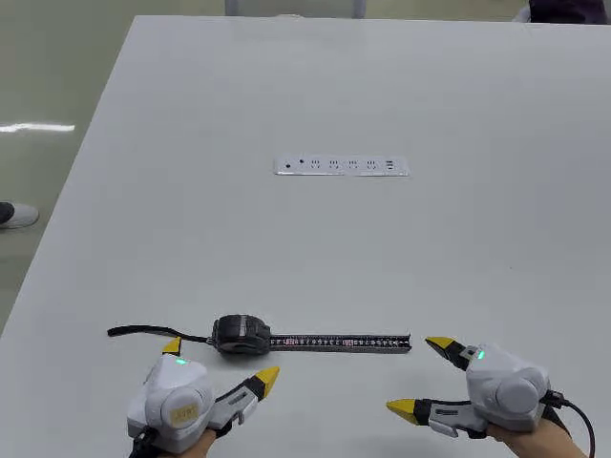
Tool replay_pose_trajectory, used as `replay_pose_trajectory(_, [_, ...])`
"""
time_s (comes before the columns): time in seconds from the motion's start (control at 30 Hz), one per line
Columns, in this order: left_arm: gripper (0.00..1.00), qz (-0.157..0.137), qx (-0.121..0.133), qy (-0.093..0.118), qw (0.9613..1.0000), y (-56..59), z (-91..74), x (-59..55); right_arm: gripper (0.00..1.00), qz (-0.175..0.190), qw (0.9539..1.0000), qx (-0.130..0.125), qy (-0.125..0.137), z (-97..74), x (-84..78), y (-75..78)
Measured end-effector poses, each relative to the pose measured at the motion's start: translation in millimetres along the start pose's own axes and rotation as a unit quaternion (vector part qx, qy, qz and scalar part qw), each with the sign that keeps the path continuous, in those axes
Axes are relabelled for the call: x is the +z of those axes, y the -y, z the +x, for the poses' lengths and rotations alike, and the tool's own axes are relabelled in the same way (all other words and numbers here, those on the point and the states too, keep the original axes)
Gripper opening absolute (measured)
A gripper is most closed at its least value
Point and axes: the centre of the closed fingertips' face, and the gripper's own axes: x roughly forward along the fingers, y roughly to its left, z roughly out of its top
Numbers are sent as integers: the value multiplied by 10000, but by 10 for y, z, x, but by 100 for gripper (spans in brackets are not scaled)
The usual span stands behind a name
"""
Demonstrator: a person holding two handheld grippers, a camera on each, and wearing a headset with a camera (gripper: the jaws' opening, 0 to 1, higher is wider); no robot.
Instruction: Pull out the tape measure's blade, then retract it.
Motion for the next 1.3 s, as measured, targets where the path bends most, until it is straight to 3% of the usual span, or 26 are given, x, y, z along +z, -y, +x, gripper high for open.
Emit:
replay_pose_trajectory(0.4, [92, -169, 353, 125, 9992, -58, 134, -13, 61, -463, 9982, 362, -112, 107, -80, 130])
replay_pose_trajectory(0.6, [90, -261, 404, 64, 9988, -57, 215, -59, 55, -647, 9967, 480, -135, 152, -93, 238])
replay_pose_trajectory(0.93, [85, -269, 500, 53, 9984, -22, 330, -68, 49, -1086, 9899, 863, -283, 233, -164, 357])
replay_pose_trajectory(1.03, [85, -281, 530, 54, 9982, -3, 380, -59, 49, -1301, 9860, 1001, -309, 255, -178, 391])
replay_pose_trajectory(1.3, [83, -429, 676, 43, 9968, 16, 478, -88, 44, -1418, 9816, 1220, -372, 316, -219, 458])
